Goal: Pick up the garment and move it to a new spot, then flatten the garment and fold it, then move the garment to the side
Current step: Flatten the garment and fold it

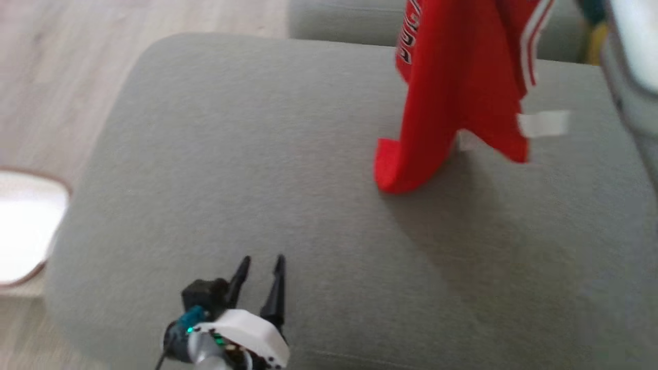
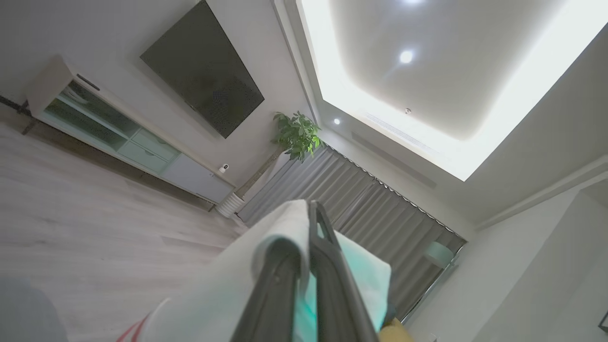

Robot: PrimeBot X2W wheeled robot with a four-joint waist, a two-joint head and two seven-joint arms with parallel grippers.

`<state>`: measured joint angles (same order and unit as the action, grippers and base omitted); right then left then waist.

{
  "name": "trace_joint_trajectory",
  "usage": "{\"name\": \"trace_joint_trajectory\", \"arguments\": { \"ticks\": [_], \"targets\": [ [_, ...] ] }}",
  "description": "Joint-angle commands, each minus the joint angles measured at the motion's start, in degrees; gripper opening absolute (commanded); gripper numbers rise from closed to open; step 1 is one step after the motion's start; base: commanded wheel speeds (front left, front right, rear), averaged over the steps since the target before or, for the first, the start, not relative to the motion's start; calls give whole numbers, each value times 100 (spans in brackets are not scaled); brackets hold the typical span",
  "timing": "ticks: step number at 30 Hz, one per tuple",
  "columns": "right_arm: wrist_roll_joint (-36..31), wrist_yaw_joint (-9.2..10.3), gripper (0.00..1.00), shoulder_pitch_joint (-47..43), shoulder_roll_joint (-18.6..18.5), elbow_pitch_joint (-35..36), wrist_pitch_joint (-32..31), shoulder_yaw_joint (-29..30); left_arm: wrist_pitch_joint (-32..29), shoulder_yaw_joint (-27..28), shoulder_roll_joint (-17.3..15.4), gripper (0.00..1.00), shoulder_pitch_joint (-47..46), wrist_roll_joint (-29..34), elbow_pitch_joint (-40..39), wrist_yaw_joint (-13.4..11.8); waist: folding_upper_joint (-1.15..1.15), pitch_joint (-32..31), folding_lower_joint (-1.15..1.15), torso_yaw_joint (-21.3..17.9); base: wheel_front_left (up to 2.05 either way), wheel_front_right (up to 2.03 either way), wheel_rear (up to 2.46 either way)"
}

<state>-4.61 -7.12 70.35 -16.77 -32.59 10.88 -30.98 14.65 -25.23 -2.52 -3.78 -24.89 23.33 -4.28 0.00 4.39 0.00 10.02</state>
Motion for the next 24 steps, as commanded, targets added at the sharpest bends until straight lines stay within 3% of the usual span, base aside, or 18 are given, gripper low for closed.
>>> {"name": "trace_joint_trajectory", "arguments": {
  "ticks": [1,6,11,16,21,24],
  "targets": [
    [-63,-36,0,460,153,-137,3,32,35,57,-36,100,-242,-24,-135,-10,0,78,0,424,0,0,0],
    [-408,-36,0,1199,239,-1066,190,473,35,-88,-36,100,-279,-90,-124,-85,0,74,0,709,0,0,0],
    [-758,-36,0,1051,57,-1630,333,916,35,103,-36,100,-212,-38,-103,-141,0,8,0,500,0,0,0],
    [-734,-36,0,-46,-333,-1959,393,1003,35,262,-36,100,-226,72,-112,-120,0,49,0,20,0,0,0],
    [-254,-36,0,-1860,-699,-1920,408,1318,35,330,-36,100,-374,138,-133,-96,0,206,0,-398,0,0,0],
    [9,-36,0,-2995,-711,-1801,410,1638,35,355,-36,100,-471,166,-139,-88,0,300,0,-596,0,0,0]
  ]
}}
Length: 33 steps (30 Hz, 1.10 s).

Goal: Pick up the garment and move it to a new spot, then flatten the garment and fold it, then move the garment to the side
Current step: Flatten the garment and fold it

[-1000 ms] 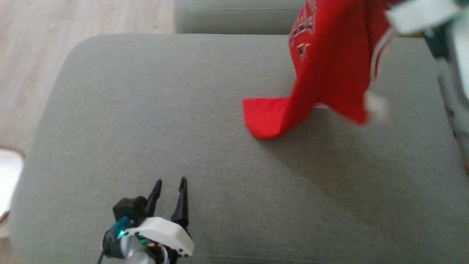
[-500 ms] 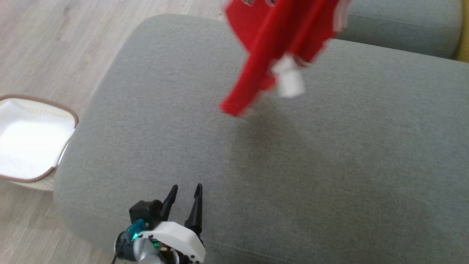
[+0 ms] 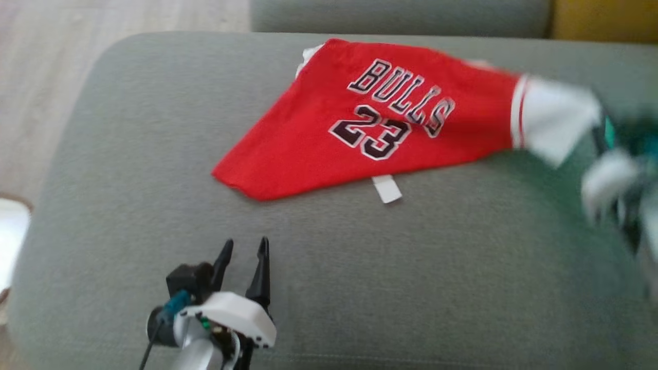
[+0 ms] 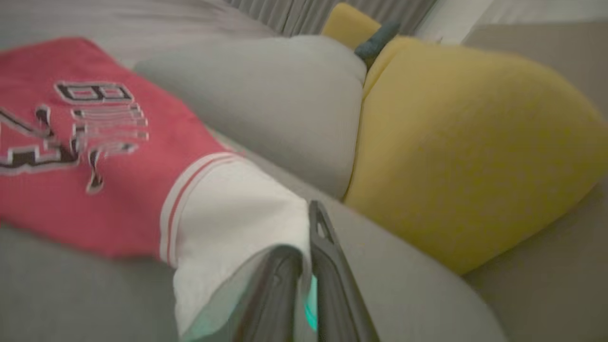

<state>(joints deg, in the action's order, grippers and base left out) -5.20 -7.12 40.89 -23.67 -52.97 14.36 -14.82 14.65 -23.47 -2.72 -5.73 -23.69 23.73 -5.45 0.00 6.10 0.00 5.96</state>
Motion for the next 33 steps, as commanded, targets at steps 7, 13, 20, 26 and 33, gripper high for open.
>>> {"name": "trace_joint_trajectory", "arguments": {
  "ticks": [7,13,20,26,33],
  "targets": [
    [146,-36,100,-1692,580,739,62,815,35,353,-16,100,-485,40,-114,-3,0,286,0,-560,0,0,0],
    [-5,-36,100,-2108,1058,1299,63,1232,35,714,-16,100,-780,-10,-44,-100,0,482,0,-787,0,0,0],
    [-28,-36,100,-2222,1550,2008,63,1175,35,1396,-16,100,-1269,-239,254,-240,0,794,0,-1033,0,0,0],
    [71,-36,100,-2130,1741,2471,63,896,35,1837,-16,100,-1622,-235,908,-176,0,969,0,-1233,0,0,0],
    [166,-36,100,-2078,1813,2738,63,682,35,1908,-16,100,-1973,-199,1955,-95,0,1035,0,-1353,0,0,0]
  ]
}}
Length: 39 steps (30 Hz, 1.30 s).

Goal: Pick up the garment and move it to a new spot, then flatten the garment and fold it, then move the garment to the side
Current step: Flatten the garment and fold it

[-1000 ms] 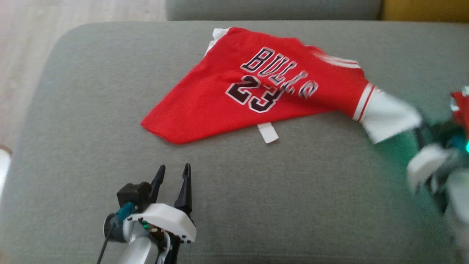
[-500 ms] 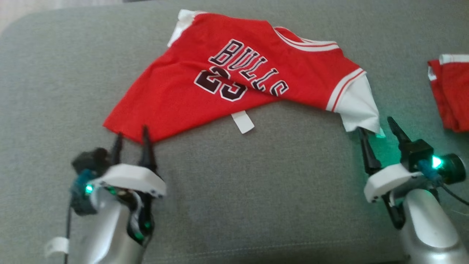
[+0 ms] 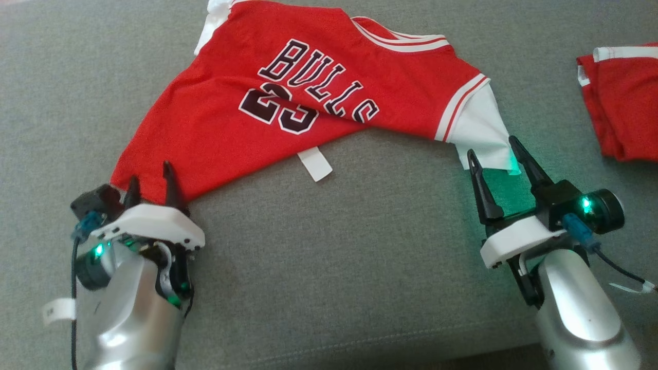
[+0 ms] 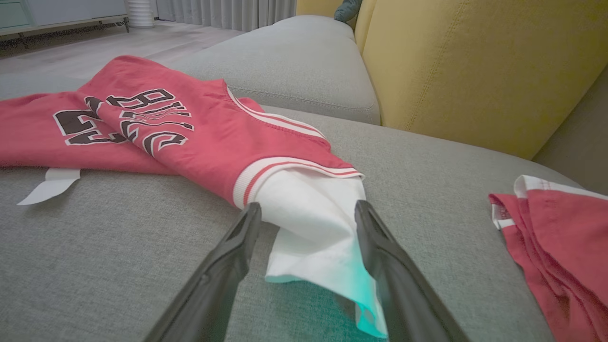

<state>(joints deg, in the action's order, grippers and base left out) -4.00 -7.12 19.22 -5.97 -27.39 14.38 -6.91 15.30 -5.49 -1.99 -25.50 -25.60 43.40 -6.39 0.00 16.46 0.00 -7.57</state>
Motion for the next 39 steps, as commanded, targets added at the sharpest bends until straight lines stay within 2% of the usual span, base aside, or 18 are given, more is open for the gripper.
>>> {"name": "trace_joint_trajectory", "arguments": {
  "ticks": [1,3,4,11,23,27,33,36,39],
  "targets": [
    [56,-36,100,90,50,194,62,-130,-30,71,-88,76,-40,-3,105,46,0,-1,0,-6,0,0,0],
    [79,-36,100,83,56,207,62,-150,-30,-4,-88,7,-113,-20,309,141,0,-10,0,-5,0,0,0],
    [90,-36,100,79,58,207,62,-152,-30,-48,-88,0,-145,5,379,171,0,-17,0,0,0,0,0],
    [156,-36,100,73,69,150,62,-120,-30,-222,-88,0,-283,46,567,312,0,-75,0,76,0,0,0],
    [270,-36,100,-54,172,19,62,-29,-30,-376,-88,0,-214,786,-910,490,0,-465,0,207,0,0,0],
    [317,-36,100,-156,223,-43,62,-6,-30,-765,-88,0,-251,1030,-1531,644,0,-735,0,254,0,0,0],
    [346,-36,100,-322,267,-133,62,98,-30,-1815,-88,0,-714,1161,-2456,874,0,-1110,0,338,0,0,0],
    [345,-36,100,-376,279,-153,62,153,-30,-2238,-88,0,-1036,1044,-2819,787,0,-1171,0,358,0,0,0],
    [353,-36,100,-390,289,-147,62,187,-30,-2435,-88,0,-1370,912,-2898,617,0,-1129,0,343,0,0,0]
  ]
}}
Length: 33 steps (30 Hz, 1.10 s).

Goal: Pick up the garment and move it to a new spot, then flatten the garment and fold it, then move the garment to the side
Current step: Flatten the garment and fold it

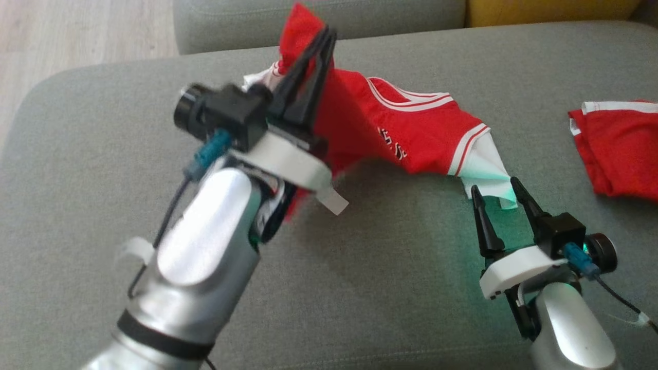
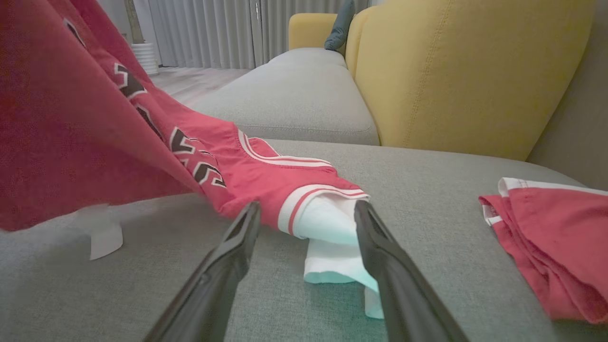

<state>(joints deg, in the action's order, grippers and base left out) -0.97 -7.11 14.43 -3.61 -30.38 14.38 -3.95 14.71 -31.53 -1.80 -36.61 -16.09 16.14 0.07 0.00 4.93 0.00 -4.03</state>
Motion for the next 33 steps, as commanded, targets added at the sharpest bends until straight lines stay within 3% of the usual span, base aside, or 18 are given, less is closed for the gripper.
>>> {"name": "trace_joint_trajectory", "arguments": {
  "ticks": [1,5,15,16,17,18,21,27,33],
  "targets": [
    [53,-37,100,94,56,154,62,-103,29,169,-108,0,-356,-87,-137,-98,0,57,0,-25,0,0,0],
    [71,-37,100,185,64,183,62,-186,29,519,-217,0,-693,-84,481,-289,0,267,0,-178,0,0,0],
    [178,-37,100,516,71,388,62,-393,29,1464,-1184,0,-1248,-92,2561,-476,0,880,0,-576,0,0,0],
    [190,-37,100,530,72,401,62,-409,29,1508,-1223,28,-1248,-80,2748,-518,0,897,0,-592,0,0,0],
    [204,-37,100,541,72,412,62,-424,29,1568,-1236,86,-1242,-94,2918,-557,0,912,0,-603,0,0,0],
    [216,-37,100,549,72,425,62,-440,29,1621,-1235,100,-1225,-109,3074,-591,0,923,0,-611,0,0,0],
    [244,-37,100,572,72,465,62,-451,29,1765,-1098,100,-1100,-158,3190,-599,0,925,0,-590,0,0,0],
    [226,-37,100,535,72,476,62,-392,29,1979,-507,100,-402,-132,2663,-477,0,809,0,-414,0,0,0],
    [223,-37,100,525,73,454,62,-422,29,1720,-189,100,400,93,2261,-241,0,713,0,-355,0,0,0]
  ]
}}
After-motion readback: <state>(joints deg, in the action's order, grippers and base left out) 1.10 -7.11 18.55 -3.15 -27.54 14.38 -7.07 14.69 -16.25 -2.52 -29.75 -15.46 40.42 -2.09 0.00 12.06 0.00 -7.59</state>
